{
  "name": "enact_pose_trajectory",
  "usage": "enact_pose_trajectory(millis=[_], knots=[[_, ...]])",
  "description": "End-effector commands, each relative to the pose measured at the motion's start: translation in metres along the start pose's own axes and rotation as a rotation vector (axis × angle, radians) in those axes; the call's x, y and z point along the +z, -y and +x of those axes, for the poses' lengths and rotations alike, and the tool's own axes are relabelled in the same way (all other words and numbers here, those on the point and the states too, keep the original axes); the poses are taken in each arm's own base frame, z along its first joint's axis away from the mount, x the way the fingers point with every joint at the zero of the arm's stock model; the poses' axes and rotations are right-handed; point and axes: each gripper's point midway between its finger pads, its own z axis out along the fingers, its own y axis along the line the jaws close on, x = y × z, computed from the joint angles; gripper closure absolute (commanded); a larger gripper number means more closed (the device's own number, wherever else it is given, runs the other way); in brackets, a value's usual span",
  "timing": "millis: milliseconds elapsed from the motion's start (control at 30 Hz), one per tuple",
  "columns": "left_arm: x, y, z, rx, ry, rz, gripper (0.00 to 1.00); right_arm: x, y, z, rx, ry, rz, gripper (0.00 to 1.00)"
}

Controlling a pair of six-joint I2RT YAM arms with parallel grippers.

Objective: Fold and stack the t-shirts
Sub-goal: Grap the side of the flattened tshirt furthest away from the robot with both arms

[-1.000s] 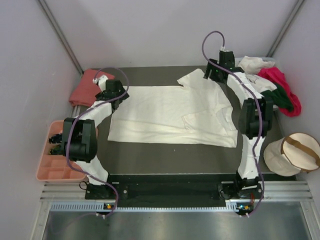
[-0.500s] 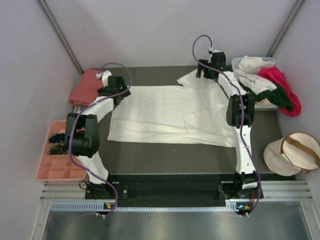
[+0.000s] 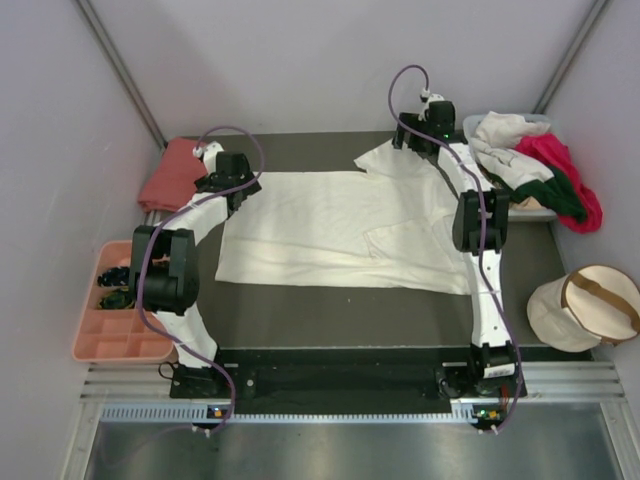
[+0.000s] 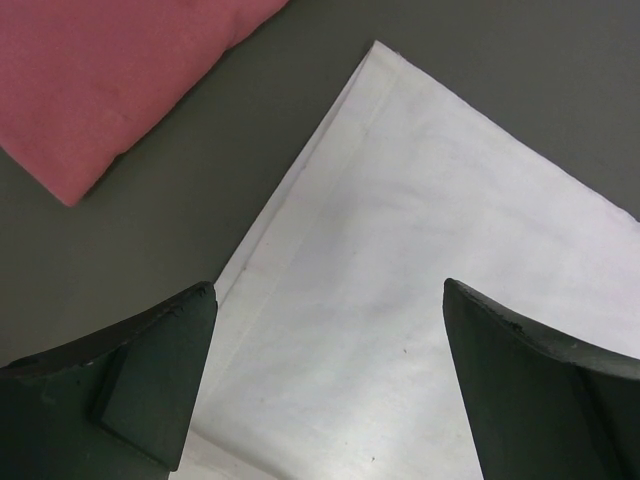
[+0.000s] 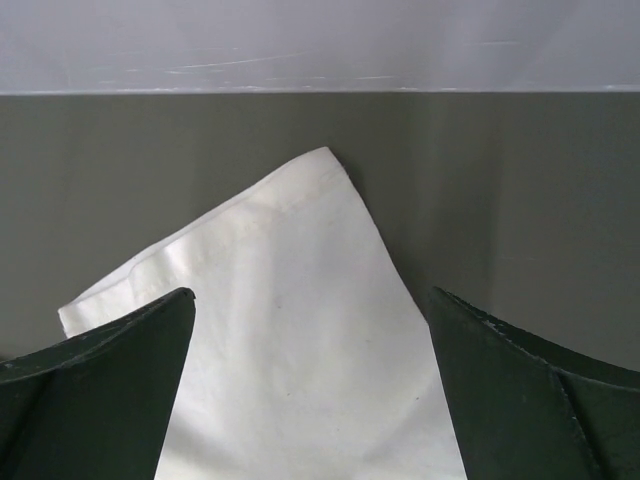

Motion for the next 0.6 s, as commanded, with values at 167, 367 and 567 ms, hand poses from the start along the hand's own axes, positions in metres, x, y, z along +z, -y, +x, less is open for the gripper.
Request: enact_pose_trajectory(millis=[167, 367, 567], knots=[[0.000, -0.002, -0.001, -0.011, 0.013, -0.013, 0.01, -0.002, 0.022, -0.011, 0.074, 0.020, -0.021, 0.01], [-0.002, -0.001, 0.002, -0.018, 0.001, -0.004, 0.01, -0.004, 0.031, 0.005, 0.183, -0.035, -0.065, 0.02], [-0.007, -0.005, 0.000, -0.020, 0.009, -0.014, 0.01, -0.002, 0.039, 0.016, 0.341, -0.074, -0.166, 0.05]])
